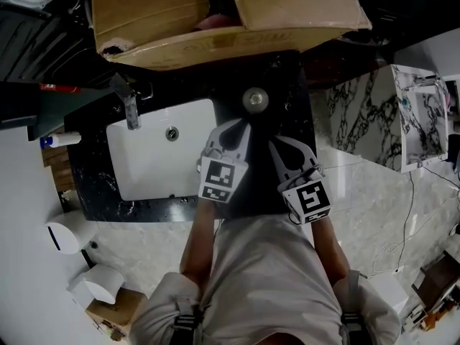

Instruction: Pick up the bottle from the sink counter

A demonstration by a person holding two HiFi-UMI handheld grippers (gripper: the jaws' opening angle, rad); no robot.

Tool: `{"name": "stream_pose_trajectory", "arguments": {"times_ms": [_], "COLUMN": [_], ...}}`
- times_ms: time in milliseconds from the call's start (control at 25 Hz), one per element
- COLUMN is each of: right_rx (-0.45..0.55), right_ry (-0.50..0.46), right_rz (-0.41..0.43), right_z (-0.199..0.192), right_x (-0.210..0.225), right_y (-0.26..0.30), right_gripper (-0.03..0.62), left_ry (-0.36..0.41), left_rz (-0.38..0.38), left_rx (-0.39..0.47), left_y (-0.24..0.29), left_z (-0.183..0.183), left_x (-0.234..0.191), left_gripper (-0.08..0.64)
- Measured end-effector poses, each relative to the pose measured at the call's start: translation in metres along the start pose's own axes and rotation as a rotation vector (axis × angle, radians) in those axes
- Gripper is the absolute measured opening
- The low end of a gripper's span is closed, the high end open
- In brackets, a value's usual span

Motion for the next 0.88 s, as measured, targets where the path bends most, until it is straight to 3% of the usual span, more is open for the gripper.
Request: {"name": "stream_pose_trajectory", "arguments": {"times_ms": [160, 240, 880], "right_rx": [-0.004, -0.007, -0.037], "right_ry": [0.01, 0.012, 0.027], "right_rz": [0.004, 0.004, 0.006], "right_z": [-0.002, -0.003, -0.013], "right_x": [0.002, 0.003, 0.009], "right_y": [0.003, 0.004, 0.015], "right_gripper": [-0.005, -0.005, -0.005], "left_ry": [0.006, 0.008, -0.03], "left_rz": [0.0, 0.005, -0.014], "left_rx": [-0.015, -0.027, -0.056], "left_y": [0.011, 0.015, 0.049], "left_z": [-0.003, -0.004, -0.015], "left_x": [-0.002, -0.003, -0.013], "left_gripper": [0.009, 0.091, 0.225]}}
Point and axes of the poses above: the fingertips, and each gripper's own axes: y forward along the fingers, x to its right, z out of its top, the point moved 9 cm from there along -y, backward along the fingers, and after that the axes turned 3 degrees about -x, right-handed, at the moved point
